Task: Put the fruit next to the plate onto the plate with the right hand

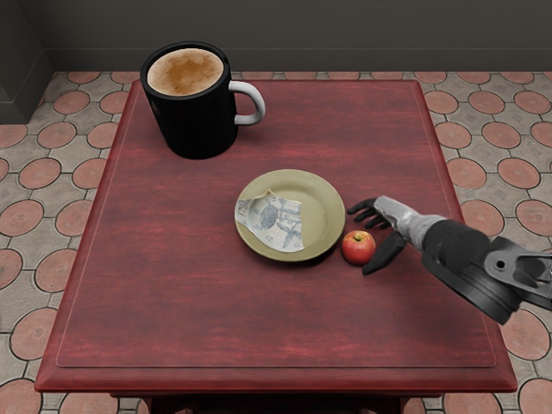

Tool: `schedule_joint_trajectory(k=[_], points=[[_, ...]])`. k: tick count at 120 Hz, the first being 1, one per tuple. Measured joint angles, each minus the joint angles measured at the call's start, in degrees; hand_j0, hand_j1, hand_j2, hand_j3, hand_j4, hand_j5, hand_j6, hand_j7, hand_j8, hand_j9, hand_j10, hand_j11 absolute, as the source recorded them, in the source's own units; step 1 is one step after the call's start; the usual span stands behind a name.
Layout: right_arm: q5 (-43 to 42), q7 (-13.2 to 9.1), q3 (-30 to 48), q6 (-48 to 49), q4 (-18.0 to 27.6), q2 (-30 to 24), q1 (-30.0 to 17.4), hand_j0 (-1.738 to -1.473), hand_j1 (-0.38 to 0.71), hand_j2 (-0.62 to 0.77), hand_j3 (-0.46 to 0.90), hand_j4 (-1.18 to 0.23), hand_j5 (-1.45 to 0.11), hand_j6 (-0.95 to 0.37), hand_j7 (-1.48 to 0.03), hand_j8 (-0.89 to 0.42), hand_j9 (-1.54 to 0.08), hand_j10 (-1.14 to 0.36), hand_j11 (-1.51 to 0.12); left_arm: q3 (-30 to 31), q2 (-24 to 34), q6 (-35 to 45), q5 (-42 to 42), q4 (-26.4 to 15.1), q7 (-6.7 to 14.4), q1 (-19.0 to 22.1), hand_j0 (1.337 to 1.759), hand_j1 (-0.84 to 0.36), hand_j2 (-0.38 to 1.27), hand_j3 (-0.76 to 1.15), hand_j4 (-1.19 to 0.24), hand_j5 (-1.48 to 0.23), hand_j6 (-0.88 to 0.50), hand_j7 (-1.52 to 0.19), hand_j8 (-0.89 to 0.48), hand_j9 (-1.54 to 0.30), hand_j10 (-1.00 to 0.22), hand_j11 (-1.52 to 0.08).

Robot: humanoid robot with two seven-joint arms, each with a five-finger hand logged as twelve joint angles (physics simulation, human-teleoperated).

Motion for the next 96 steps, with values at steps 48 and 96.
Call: schedule_joint_trajectory(k=[48, 96], points=[[0.2, -0.3, -0.1, 0.4, 0.0, 0.8, 0.1, -1.658, 0.17, -0.08, 0.00, -0.09, -0.80, -0.44, -0.57, -0.45, -0.55, 0.16, -0.75, 0.0, 0.0, 0.0, 0.0, 0.0, 0.0, 0.0, 1.658, 0.35, 0.00, 0.00, 0.00, 0.00, 0.00, 0.00, 0.00, 0.00, 0.00, 0.00], [-0.7, 0.4, 0.2, 3.0, 0.0, -0.4, 0.1, -1.656, 0.25, 0.12, 0.00, -0.25, -0.69, -0.45, -0.75, -0.43, -0.74, 0.00, -0.53, 0.0, 0.0, 0.0, 0.0, 0.0, 0.0, 0.0, 1.658, 0.35, 0.00, 0.00, 0.00, 0.00, 0.00, 0.00, 0.00, 0.00, 0.00, 0.00]])
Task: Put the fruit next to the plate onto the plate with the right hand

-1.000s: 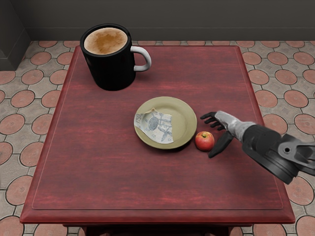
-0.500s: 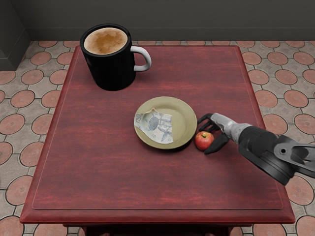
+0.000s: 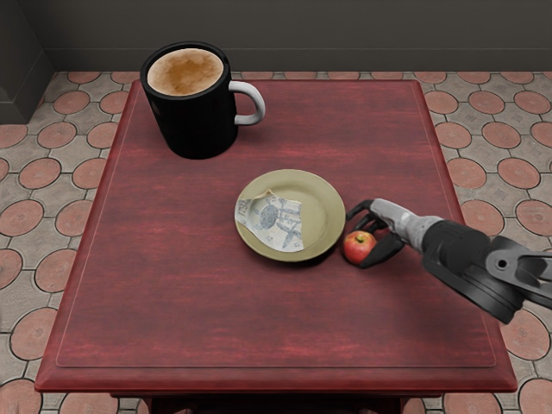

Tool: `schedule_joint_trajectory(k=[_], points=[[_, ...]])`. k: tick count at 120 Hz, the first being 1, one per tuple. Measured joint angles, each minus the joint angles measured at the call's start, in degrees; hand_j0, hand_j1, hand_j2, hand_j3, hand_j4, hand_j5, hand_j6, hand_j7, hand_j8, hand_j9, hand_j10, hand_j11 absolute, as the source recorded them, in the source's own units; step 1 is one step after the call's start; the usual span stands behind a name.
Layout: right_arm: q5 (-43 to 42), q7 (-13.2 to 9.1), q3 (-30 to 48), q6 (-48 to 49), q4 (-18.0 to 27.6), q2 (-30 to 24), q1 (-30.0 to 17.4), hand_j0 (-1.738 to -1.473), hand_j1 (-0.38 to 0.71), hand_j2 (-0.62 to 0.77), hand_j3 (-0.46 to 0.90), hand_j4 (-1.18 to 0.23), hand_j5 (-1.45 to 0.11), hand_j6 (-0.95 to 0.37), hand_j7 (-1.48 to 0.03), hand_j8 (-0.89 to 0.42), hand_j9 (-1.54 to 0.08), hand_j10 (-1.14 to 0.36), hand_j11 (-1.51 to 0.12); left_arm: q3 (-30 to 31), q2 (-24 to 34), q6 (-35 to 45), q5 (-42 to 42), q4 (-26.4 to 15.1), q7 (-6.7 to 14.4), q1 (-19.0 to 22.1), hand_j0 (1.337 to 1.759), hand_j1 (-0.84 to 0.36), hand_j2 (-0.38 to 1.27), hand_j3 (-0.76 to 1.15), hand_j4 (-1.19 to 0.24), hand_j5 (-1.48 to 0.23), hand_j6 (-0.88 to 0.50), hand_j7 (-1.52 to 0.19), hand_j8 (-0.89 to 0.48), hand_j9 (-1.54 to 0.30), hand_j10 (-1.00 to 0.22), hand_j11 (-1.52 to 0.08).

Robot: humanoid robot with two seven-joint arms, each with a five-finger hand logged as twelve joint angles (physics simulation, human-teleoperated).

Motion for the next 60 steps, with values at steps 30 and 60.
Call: schedule_joint_trajectory(k=[30, 60], points=[[-0.4, 0.1, 0.2, 1.2, 0.0, -0.6, 0.0, -1.656, 0.26, 0.25, 0.00, -0.55, -0.79, -0.48, -0.82, -0.46, -0.81, -0.08, -0.45, 0.0, 0.0, 0.0, 0.0, 0.0, 0.0, 0.0, 1.658, 0.35, 0.00, 0.00, 0.00, 0.00, 0.00, 0.00, 0.00, 0.00, 0.00, 0.00], [-0.2, 0.0, 0.5, 2.0, 0.0, -0.9, 0.0, -1.657, 0.28, 0.31, 0.00, -0.65, -0.85, -0.45, -0.88, -0.43, -0.87, -0.05, -0.47, 0.0, 0.0, 0.0, 0.0, 0.0, 0.0, 0.0, 1.658, 0.35, 0.00, 0.00, 0.00, 0.00, 0.00, 0.00, 0.00, 0.00, 0.00, 0.00]])
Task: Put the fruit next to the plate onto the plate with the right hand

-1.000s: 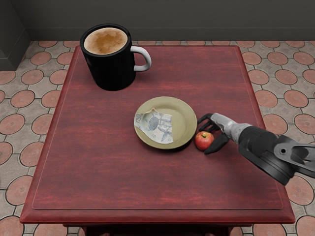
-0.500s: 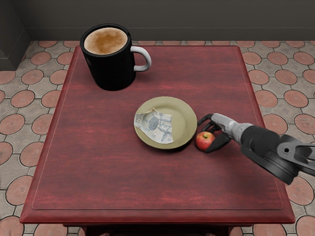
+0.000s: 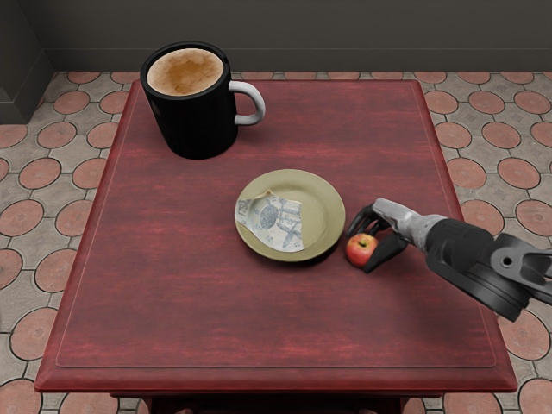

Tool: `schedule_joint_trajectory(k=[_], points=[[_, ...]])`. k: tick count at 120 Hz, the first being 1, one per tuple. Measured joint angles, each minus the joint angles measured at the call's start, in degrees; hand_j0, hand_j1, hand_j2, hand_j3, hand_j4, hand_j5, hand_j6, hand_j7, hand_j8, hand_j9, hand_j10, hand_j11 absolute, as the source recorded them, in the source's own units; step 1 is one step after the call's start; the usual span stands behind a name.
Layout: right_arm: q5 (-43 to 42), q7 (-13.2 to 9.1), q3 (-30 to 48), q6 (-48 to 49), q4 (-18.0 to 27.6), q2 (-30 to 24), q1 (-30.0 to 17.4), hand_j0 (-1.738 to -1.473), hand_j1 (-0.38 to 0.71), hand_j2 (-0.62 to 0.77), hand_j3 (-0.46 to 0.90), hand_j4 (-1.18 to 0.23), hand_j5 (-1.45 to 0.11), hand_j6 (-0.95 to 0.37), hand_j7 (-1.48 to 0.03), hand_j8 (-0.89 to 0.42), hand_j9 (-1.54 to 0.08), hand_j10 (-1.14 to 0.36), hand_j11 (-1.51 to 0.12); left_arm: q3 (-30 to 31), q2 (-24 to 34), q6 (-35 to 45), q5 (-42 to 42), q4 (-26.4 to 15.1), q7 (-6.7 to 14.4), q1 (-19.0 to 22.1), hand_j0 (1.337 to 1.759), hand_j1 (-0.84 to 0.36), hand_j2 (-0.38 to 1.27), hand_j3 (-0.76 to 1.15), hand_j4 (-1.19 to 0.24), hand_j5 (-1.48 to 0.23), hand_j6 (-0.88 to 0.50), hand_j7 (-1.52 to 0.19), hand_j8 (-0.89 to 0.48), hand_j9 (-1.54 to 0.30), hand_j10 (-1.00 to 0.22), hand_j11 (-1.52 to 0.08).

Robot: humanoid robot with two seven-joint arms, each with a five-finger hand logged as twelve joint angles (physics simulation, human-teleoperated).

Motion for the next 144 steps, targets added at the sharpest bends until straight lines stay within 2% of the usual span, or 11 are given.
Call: schedule_joint_trajectory(k=[8, 16, 21, 39, 58, 98, 122, 144], points=[[0.1, 0.0, 0.1, 0.2, 0.0, 0.0, 0.1, -1.657, 0.29, 0.33, 0.00, -0.67, -0.87, -0.44, -0.89, -0.43, -0.88, -0.08, -0.43, 0.0, 0.0, 0.0, 0.0, 0.0, 0.0, 0.0, 1.658, 0.35, 0.00, 0.00, 0.00, 0.00, 0.00, 0.00, 0.00, 0.00, 0.00, 0.00], [0.3, -0.1, 0.2, 0.4, 0.0, -0.1, 0.2, -1.657, 0.29, 0.32, 0.00, -0.67, -0.89, -0.43, -0.89, -0.41, -0.90, -0.15, -0.29, 0.0, 0.0, 0.0, 0.0, 0.0, 0.0, 0.0, 1.658, 0.35, 0.00, 0.00, 0.00, 0.00, 0.00, 0.00, 0.00, 0.00, 0.00, 0.00], [0.4, -0.2, 0.3, 0.5, 0.0, -0.1, 0.3, -1.657, 0.29, 0.32, 0.00, -0.68, -0.90, -0.43, -0.90, -0.41, -0.90, -0.19, -0.30, 0.0, 0.0, 0.0, 0.0, 0.0, 0.0, 0.0, 1.658, 0.35, 0.00, 0.00, 0.00, 0.00, 0.00, 0.00, 0.00, 0.00, 0.00, 0.00], [0.6, -0.3, 1.2, 1.5, 0.0, -0.2, 0.5, -1.657, 0.29, 0.33, 0.00, -0.69, -0.93, -0.43, -0.92, -0.39, -0.93, -0.46, -0.63, 0.0, 0.0, 0.0, 0.0, 0.0, 0.0, 0.0, 1.658, 0.35, 0.00, 0.00, 0.00, 0.00, 0.00, 0.00, 0.00, 0.00, 0.00, 0.00], [0.6, -0.3, 2.8, 3.5, 0.0, -1.1, 0.5, -1.656, 0.28, 0.31, 0.00, -0.70, -0.96, -0.42, -0.94, -0.39, -0.95, -0.59, -0.82, 0.0, 0.0, 0.0, 0.0, 0.0, 0.0, 0.0, 1.658, 0.35, 0.00, 0.00, 0.00, 0.00, 0.00, 0.00, 0.00, 0.00, 0.00, 0.00], [1.1, -0.3, 7.2, 9.1, 0.0, -1.4, 1.1, -1.656, 0.27, 0.30, 0.00, -0.72, -0.98, -0.42, -0.95, -0.38, -0.98, -0.69, -0.95, 0.0, 0.0, 0.0, 0.0, 0.0, 0.0, 0.0, 1.658, 0.35, 0.00, 0.00, 0.00, 0.00, 0.00, 0.00, 0.00, 0.00, 0.00, 0.00], [1.9, -0.3, 8.5, 11.2, 0.0, -0.9, 3.6, -1.655, 0.26, 0.29, 0.00, -0.74, -1.03, -0.40, -0.99, -0.37, -1.02, -0.70, -1.01, 0.0, 0.0, 0.0, 0.0, 0.0, 0.0, 0.0, 1.658, 0.35, 0.00, 0.00, 0.00, 0.00, 0.00, 0.00, 0.00, 0.00, 0.00, 0.00], [3.0, -0.3, 8.6, 12.0, 0.0, 0.8, 6.7, -1.654, 0.25, 0.36, 0.00, -0.78, -1.07, -0.43, -1.03, -0.38, -1.05, -0.73, -1.05, 0.0, 0.0, 0.0, 0.0, 0.0, 0.0, 0.1, 1.658, 0.35, 0.00, 0.00, 0.00, 0.00, 0.00, 0.00, 0.00, 0.00, 0.00, 0.00]])
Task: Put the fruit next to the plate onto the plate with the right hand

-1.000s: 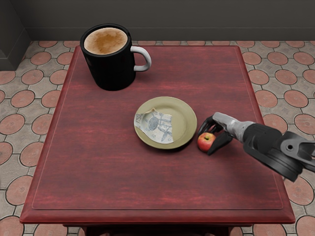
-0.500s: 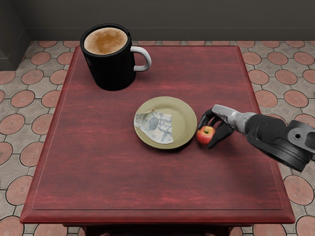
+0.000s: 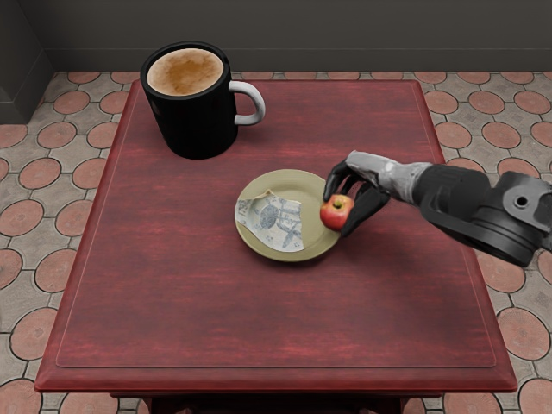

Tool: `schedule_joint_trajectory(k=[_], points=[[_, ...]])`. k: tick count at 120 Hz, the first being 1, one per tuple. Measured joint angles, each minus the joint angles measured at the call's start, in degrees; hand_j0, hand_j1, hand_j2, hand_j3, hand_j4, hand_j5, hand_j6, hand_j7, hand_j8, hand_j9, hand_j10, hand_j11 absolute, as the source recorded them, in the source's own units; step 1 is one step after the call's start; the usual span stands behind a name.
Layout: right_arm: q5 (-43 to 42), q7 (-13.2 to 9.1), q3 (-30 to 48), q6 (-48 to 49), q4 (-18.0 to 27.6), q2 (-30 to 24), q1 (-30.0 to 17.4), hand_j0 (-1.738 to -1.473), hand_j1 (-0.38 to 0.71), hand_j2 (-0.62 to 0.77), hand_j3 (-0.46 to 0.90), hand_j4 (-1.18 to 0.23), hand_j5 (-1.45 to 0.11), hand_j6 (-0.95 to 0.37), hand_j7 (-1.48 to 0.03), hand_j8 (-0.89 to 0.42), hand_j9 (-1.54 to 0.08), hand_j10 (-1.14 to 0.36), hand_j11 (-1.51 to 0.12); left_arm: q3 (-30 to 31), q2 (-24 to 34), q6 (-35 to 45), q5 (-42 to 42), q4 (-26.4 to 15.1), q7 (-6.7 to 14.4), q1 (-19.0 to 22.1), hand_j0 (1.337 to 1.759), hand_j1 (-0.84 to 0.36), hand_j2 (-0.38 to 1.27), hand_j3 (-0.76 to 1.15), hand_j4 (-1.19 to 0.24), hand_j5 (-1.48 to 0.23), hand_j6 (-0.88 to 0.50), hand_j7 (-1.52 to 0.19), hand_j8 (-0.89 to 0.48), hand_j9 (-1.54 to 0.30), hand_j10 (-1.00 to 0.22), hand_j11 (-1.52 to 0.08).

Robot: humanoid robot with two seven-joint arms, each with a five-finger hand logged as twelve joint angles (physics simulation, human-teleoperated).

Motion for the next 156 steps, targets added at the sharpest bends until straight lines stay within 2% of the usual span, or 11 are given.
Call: schedule_joint_trajectory(k=[24, 26, 37, 83, 132, 146, 156], points=[[2.1, 0.0, -0.4, -0.1, -0.2, 3.1, 3.5, -1.656, 0.27, 0.50, 0.00, -0.81, -1.12, -0.44, -1.08, -0.40, -1.11, -0.79, -1.11, 0.0, 0.0, 0.0, 0.0, 0.0, 0.0, 0.0, 1.658, 0.35, 0.00, 0.00, 0.00, 0.00, 0.00, 0.00, 0.00, 0.00, 0.00, 0.00], [2.2, 0.0, -0.4, -0.1, -0.2, 3.4, 3.8, -1.655, 0.24, 0.42, 0.00, -0.81, -1.12, -0.45, -1.08, -0.39, -1.12, -0.79, -1.12, 0.0, 0.0, 0.0, 0.0, 0.0, 0.0, 0.0, 1.658, 0.35, 0.00, 0.00, 0.00, 0.00, 0.00, 0.00, 0.00, 0.00, 0.00, 0.00], [2.5, 0.0, -0.7, 0.0, -1.6, 5.4, 5.0, -1.656, 0.27, 0.58, 0.00, -0.82, -1.15, -0.47, -1.10, -0.41, -1.14, -0.81, -1.14, 0.0, 0.0, 0.0, 0.0, 0.0, 0.0, 0.0, 1.658, 0.35, 0.00, 0.00, 0.00, 0.00, 0.00, 0.00, 0.00, 0.00, 0.00, 0.00], [2.7, 0.0, -3.5, 1.4, -11.2, 13.8, 9.9, -1.656, 0.27, 0.59, 0.00, -0.85, -1.17, -0.47, -1.13, -0.42, -1.16, -0.85, -1.17, 0.0, 0.0, 0.0, 0.0, 0.0, 0.0, 0.0, 1.658, 0.35, 0.00, 0.00, 0.00, 0.00, 0.00, 0.00, 0.00, 0.00, 0.00, 0.00], [2.6, 0.0, -5.0, 2.9, -17.6, 18.7, 10.0, -1.656, 0.27, 0.59, 0.00, -0.85, -1.18, -0.47, -1.13, -0.42, -1.16, -0.86, -1.17, 0.0, 0.0, 0.0, 0.0, 0.0, 0.0, 0.0, 1.658, 0.35, 0.00, 0.00, 0.00, 0.00, 0.00, 0.00, 0.00, 0.00, 0.00, 0.00], [2.2, 0.0, -5.0, 2.0, -18.4, 19.9, 10.1, -1.657, 0.05, 0.34, 0.00, -0.53, -0.73, -0.31, -0.71, -0.28, -0.73, -0.54, -0.73, 0.0, 0.0, 0.0, 0.0, 0.0, 0.0, 0.0, 1.658, 0.35, 0.00, 0.00, 0.00, 0.00, 0.00, 0.00, 0.00, 0.00, 0.00, 0.00], [2.1, 0.0, -5.0, 1.7, -18.5, 20.3, 10.2, -1.657, -0.07, 0.22, 0.00, -0.37, -0.51, -0.22, -0.49, -0.20, -0.50, -0.37, -0.50, 0.0, 0.0, 0.0, 0.0, 0.0, 0.0, 0.0, 1.658, 0.35, 0.00, 0.00, 0.00, 0.00, 0.00, 0.00, 0.00, 0.00, 0.00, 0.00]])
